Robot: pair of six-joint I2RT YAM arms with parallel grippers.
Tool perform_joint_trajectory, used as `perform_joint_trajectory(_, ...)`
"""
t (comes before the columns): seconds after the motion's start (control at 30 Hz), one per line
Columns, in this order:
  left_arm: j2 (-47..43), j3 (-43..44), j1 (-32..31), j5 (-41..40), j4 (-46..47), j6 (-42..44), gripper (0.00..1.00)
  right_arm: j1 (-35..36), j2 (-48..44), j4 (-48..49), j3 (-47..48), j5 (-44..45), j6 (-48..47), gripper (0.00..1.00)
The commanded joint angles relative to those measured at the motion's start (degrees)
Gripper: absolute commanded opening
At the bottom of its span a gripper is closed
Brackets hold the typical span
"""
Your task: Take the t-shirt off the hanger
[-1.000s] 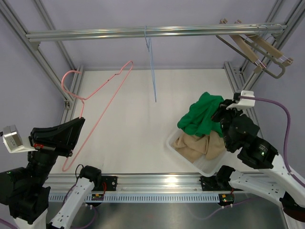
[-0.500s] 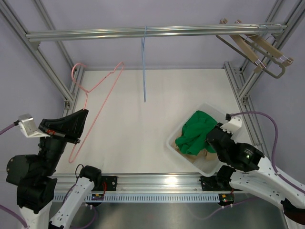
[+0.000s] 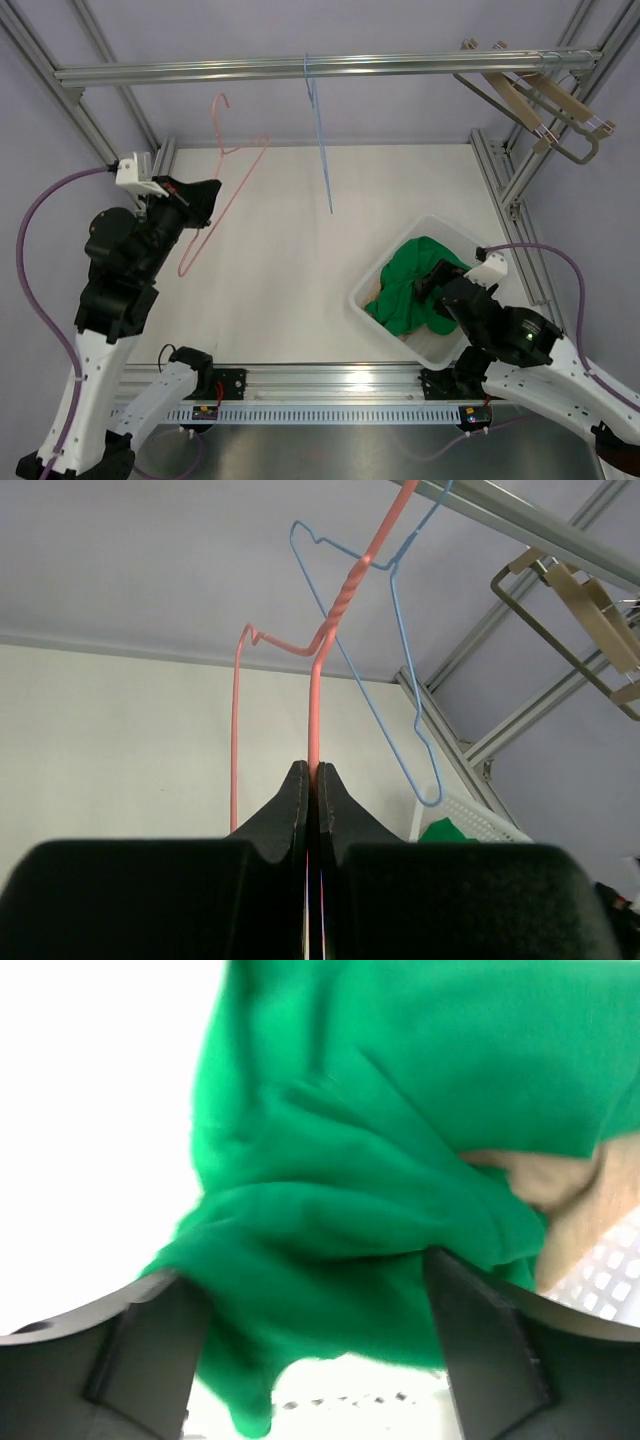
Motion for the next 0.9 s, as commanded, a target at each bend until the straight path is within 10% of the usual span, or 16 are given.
perform_joint_trajectory(0.0, 6.4, 4.9, -0.2, -0.7, 7.2, 1.7, 0.00, -0.3, -3.5, -3.5, 9.0, 2.1, -5.4, 0.99)
perform_joint_trajectory(0.87, 32.7, 17.2, 2.1, 3.0, 18.2, 2.1, 0.00, -0.3, -8.7, 3.8, 9.2, -7.3, -15.3, 1.00)
